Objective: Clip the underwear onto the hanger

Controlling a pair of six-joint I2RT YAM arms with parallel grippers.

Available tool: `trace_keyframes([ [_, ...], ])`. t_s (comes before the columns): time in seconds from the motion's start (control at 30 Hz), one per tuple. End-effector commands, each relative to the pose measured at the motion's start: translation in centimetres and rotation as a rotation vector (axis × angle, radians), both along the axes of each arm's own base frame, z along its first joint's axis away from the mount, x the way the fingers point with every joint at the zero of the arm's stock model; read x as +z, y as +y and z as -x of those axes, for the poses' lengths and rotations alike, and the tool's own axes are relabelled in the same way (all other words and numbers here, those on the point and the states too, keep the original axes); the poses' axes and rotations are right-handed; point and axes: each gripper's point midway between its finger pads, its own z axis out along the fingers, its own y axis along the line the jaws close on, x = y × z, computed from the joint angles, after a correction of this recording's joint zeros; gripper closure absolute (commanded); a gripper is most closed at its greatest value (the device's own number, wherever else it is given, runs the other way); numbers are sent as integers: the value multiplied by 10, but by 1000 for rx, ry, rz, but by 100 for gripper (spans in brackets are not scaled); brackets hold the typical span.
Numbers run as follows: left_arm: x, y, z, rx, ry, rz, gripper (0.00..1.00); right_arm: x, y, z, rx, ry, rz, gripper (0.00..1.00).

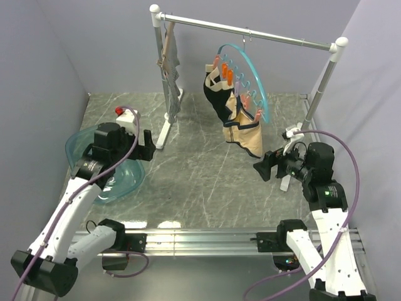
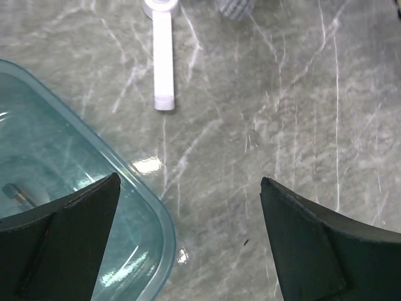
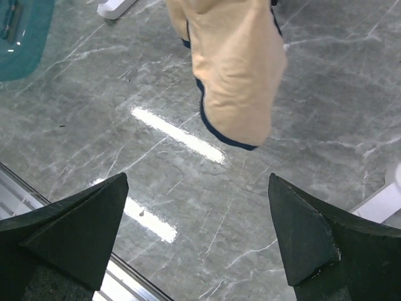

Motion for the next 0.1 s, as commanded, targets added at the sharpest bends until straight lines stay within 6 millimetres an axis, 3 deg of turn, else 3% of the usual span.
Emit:
trace_keyframes([
  [0.0,19,9,-3,30,-74,14,1,9,-2,1,1,-40,4,0],
  [0.07,20,13,-4,48,-69,29,0,11,-4,1,-10,-52,8,0],
])
